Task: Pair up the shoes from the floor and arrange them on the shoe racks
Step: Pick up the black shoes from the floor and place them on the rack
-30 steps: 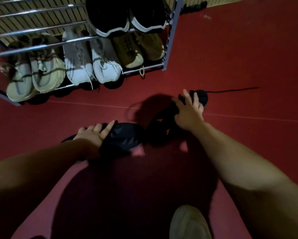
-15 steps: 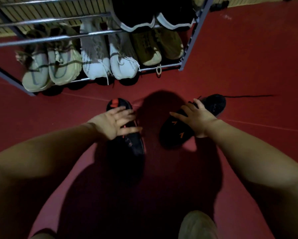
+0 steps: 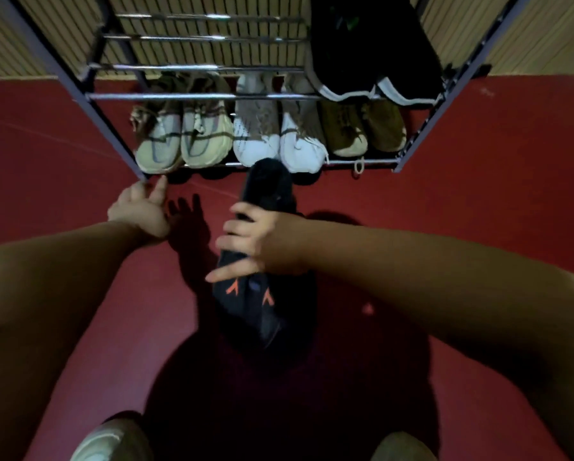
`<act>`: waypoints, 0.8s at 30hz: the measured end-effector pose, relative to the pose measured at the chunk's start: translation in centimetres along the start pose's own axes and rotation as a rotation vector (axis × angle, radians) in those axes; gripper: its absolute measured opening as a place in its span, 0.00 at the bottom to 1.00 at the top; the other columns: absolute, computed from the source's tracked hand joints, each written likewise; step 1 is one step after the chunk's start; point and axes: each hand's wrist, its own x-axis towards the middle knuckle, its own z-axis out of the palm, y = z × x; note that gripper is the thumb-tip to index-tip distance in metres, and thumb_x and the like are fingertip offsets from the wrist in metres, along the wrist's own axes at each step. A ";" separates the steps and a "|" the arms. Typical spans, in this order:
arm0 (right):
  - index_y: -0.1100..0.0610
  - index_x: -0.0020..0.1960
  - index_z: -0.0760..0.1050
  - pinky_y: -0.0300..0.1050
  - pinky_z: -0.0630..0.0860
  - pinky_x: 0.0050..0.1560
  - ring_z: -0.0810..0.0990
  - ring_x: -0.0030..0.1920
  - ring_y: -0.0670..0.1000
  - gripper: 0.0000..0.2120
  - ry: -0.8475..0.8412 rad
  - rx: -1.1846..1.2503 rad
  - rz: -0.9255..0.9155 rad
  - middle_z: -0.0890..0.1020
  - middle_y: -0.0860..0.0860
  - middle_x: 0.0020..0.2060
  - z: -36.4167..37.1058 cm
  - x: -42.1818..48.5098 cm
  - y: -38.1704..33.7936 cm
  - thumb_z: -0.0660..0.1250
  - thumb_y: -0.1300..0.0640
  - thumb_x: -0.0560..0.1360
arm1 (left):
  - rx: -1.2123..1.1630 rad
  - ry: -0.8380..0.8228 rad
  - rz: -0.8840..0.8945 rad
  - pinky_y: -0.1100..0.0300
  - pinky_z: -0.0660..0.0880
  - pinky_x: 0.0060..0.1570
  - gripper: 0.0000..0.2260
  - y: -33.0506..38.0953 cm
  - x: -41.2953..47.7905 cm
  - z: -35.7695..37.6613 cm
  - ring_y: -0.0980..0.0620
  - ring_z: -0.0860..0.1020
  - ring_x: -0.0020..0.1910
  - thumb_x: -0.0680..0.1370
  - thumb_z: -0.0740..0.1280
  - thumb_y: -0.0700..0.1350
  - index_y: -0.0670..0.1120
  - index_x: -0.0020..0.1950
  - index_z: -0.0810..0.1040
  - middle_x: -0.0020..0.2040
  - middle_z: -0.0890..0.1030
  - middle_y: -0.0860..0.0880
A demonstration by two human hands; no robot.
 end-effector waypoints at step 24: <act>0.41 0.74 0.30 0.56 0.43 0.74 0.36 0.75 0.59 0.55 -0.377 1.181 1.570 0.31 0.60 0.73 4.3 -0.2 -17.5 0.67 0.30 0.65 | -0.051 -0.290 0.120 0.46 0.49 0.73 0.57 4.6 -11.9 11.1 0.38 0.39 0.75 0.64 0.68 0.70 0.57 0.71 0.25 0.72 0.28 0.36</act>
